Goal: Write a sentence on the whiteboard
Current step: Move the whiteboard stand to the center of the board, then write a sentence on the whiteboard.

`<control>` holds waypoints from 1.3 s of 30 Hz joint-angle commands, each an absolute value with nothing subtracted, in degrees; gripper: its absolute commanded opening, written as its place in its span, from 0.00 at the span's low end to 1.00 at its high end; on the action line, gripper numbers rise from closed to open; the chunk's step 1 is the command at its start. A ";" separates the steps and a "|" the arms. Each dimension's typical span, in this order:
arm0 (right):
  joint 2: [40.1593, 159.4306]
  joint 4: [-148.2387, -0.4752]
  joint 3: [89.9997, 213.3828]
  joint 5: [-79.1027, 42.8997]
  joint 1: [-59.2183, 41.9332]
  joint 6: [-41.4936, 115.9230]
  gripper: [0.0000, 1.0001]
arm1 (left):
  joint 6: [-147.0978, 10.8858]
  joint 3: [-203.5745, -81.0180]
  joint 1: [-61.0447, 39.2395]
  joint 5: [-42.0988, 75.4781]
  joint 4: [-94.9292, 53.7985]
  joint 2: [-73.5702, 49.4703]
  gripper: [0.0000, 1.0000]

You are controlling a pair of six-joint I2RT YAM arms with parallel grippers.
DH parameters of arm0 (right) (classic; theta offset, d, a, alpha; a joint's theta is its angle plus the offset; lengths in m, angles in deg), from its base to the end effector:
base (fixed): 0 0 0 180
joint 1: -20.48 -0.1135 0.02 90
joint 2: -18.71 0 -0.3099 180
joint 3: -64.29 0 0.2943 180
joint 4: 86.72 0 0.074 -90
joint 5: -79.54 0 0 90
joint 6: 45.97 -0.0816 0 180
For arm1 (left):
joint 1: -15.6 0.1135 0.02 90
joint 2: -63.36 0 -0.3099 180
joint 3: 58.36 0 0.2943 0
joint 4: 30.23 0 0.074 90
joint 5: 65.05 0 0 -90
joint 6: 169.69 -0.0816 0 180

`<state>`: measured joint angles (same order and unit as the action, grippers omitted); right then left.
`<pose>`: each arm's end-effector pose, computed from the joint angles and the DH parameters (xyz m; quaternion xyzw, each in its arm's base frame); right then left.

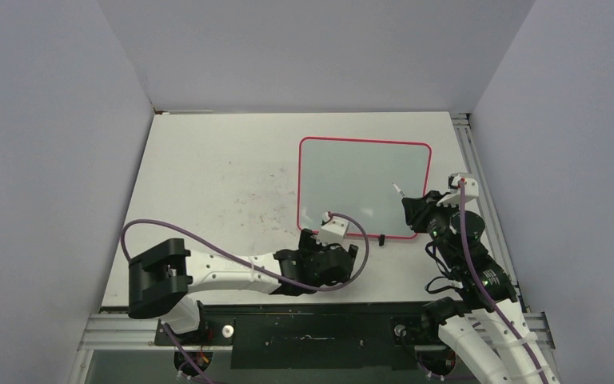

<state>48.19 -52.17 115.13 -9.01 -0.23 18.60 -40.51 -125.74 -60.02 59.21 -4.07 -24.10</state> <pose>0.1651 0.0602 0.3377 0.0401 0.7826 0.2343 0.5754 0.1390 -0.3572 0.2199 0.1730 0.8767 -0.1528 0.4221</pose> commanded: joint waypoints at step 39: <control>74.99 -84.03 121.71 -32.33 -2.66 17.86 0.05 | -54.62 -141.40 -4.00 -27.52 -33.95 -39.74 0.58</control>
